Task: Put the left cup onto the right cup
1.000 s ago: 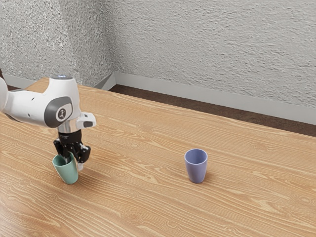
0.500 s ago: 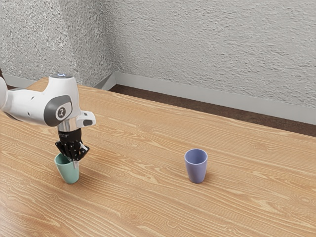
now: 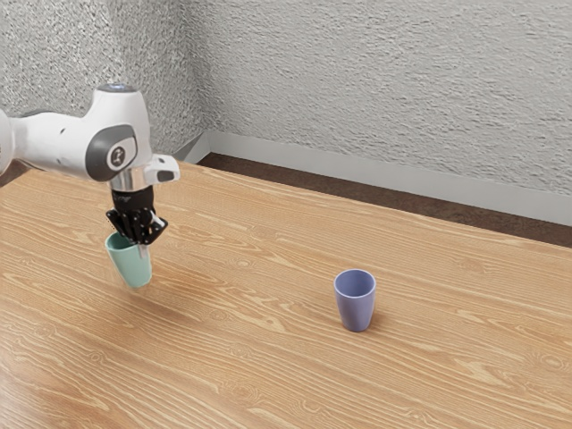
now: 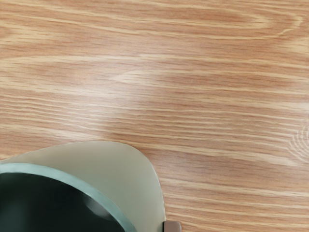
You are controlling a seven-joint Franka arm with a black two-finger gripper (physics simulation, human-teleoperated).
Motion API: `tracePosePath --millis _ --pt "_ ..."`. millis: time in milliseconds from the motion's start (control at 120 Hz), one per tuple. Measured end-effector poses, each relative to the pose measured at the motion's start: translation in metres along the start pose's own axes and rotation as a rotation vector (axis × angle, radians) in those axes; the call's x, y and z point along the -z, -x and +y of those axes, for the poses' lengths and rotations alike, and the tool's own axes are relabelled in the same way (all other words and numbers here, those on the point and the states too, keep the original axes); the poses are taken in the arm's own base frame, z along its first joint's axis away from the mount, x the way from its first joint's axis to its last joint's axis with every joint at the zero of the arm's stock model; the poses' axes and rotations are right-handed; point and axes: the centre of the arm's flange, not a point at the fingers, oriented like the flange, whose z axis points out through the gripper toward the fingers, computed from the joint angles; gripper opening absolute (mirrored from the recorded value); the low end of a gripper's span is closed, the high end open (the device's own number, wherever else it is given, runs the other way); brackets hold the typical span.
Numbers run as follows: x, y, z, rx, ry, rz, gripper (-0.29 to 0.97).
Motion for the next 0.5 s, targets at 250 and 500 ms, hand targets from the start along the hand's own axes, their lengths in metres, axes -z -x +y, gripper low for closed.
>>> tracePosePath --millis 250,500 --pt "0.043 -0.036 0.029 -0.042 -0.016 0.023 -0.1" --pt "0.069 -0.064 0.085 -0.125 -0.013 0.054 -0.1"
